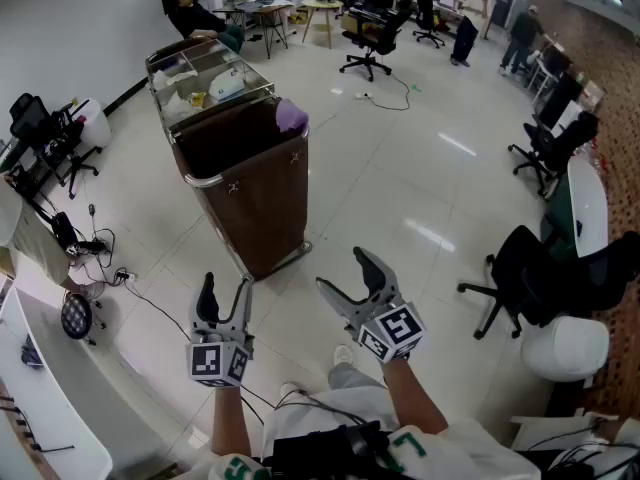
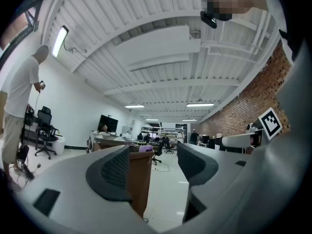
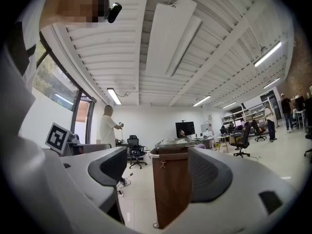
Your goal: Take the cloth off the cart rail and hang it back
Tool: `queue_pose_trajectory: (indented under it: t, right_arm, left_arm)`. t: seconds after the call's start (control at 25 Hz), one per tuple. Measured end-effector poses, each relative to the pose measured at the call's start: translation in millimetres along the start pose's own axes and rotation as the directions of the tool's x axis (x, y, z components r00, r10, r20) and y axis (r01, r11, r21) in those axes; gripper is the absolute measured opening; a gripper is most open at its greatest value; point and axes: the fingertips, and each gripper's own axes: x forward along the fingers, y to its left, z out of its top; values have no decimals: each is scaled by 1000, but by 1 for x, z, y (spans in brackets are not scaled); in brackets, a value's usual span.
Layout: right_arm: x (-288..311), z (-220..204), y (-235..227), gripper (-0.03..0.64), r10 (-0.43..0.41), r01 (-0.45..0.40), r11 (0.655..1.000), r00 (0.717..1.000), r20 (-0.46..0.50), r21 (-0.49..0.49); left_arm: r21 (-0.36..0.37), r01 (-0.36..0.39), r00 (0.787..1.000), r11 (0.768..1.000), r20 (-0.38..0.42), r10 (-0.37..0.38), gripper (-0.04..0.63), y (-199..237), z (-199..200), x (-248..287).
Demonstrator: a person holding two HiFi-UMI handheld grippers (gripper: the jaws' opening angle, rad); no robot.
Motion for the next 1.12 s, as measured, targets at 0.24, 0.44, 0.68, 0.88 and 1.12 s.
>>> queue_pose_trajectory:
  t: [0.24, 0.44, 0.68, 0.88, 1.12]
  right_arm:
    - [2, 19, -87, 394, 12, -13, 999, 999, 34, 40]
    - [9, 15, -115, 394, 100, -103, 990, 994, 35, 100]
    - [45, -10, -109, 394, 212, -211, 965, 977, 10, 156]
    - [81, -15, -116, 393, 237, -233, 962, 972, -6, 142]
    - [144, -25, -124, 383, 210, -201, 972, 976, -62, 122]
  left_arm:
    - [10, -5, 1000, 1000, 21, 5, 295, -50, 20, 61]
    - [46, -27, 999, 999, 38, 26, 294, -90, 28, 81]
    - [51, -47, 999, 998, 2, 47, 293, -104, 16, 98]
    - [59, -48, 999, 997, -10, 49, 294, -76, -4, 122]
    - [12, -29, 999, 1000, 17, 28, 293, -20, 5, 172]
